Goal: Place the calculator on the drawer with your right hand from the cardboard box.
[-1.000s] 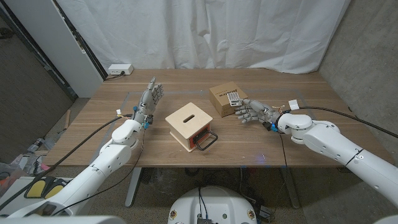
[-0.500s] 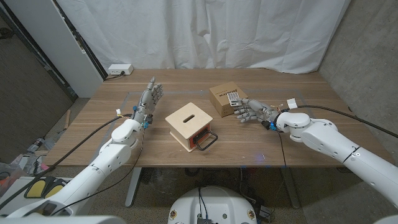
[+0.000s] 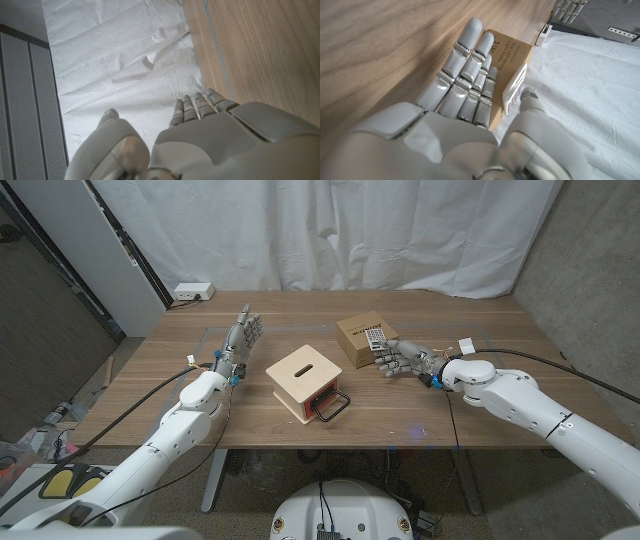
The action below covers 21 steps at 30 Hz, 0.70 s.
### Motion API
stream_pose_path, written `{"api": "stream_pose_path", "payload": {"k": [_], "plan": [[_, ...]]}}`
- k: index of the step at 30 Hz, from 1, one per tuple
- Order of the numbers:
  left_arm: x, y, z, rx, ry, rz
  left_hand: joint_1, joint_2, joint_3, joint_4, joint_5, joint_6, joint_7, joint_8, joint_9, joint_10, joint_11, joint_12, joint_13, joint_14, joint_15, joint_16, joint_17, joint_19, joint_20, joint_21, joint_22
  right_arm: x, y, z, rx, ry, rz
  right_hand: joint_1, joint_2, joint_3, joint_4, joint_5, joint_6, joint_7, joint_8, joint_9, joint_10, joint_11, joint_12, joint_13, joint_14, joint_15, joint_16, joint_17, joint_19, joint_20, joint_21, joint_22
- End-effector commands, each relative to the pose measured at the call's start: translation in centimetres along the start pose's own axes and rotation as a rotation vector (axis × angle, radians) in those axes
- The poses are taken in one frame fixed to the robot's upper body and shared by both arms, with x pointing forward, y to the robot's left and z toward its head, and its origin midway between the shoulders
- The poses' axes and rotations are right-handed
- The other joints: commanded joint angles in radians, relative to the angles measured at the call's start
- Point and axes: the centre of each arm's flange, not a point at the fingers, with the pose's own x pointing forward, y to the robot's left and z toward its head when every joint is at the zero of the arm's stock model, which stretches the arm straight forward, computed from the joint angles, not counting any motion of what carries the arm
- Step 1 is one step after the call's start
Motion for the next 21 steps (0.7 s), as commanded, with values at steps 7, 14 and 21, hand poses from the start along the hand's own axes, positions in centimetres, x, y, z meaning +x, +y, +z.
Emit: {"api": "stream_pose_path", "payload": {"k": [7, 14, 21], "plan": [[0.04, -0.04, -0.29, -0.006, 0.003, 0.009, 0.003, 0.007, -0.005, 0.001, -0.006, 0.013, 0.0, -0.002, 0.005, 0.008, -0.001, -0.003, 0.002, 0.009, 0.0, -0.001, 0.005, 0.004, -0.013, -0.007, 0.006, 0.33, -0.13, -0.13, 0.006, -0.013, -0.01, 0.042, 0.009, 0.025, 0.001, 0.004, 0.041, 0.004, 0.005, 0.003, 0.042, 0.003, 0.013, 0.002, 0.015, -0.02, -0.007, 0.008, -0.008, 0.001, 0.017, 0.014], [0.03, -0.04, -0.45, -0.009, 0.003, 0.011, 0.004, 0.008, -0.006, 0.002, -0.006, 0.013, 0.0, -0.002, 0.005, 0.009, 0.001, -0.003, 0.002, 0.01, 0.002, 0.0, 0.006, 0.004, -0.012, -0.009, 0.006, 0.29, -0.29, 0.18, 0.003, -0.024, -0.014, 0.055, 0.016, 0.035, 0.003, 0.003, 0.057, 0.001, 0.007, 0.003, 0.058, 0.0, 0.016, 0.001, 0.027, -0.028, -0.006, 0.008, -0.006, 0.001, 0.027, 0.02], [0.15, 0.01, -0.67, -0.014, 0.0, 0.012, 0.005, 0.01, -0.007, 0.002, -0.006, 0.013, 0.001, -0.002, 0.005, 0.009, -0.001, -0.003, 0.002, 0.01, 0.002, -0.001, 0.006, 0.005, -0.013, -0.01, 0.006, 0.11, -0.35, 0.37, -0.002, -0.026, -0.024, 0.068, 0.021, 0.046, 0.005, 0.003, 0.081, -0.005, 0.012, 0.003, 0.082, -0.006, 0.021, 0.0, 0.037, -0.031, -0.007, 0.008, -0.006, -0.001, 0.036, 0.028]]}}
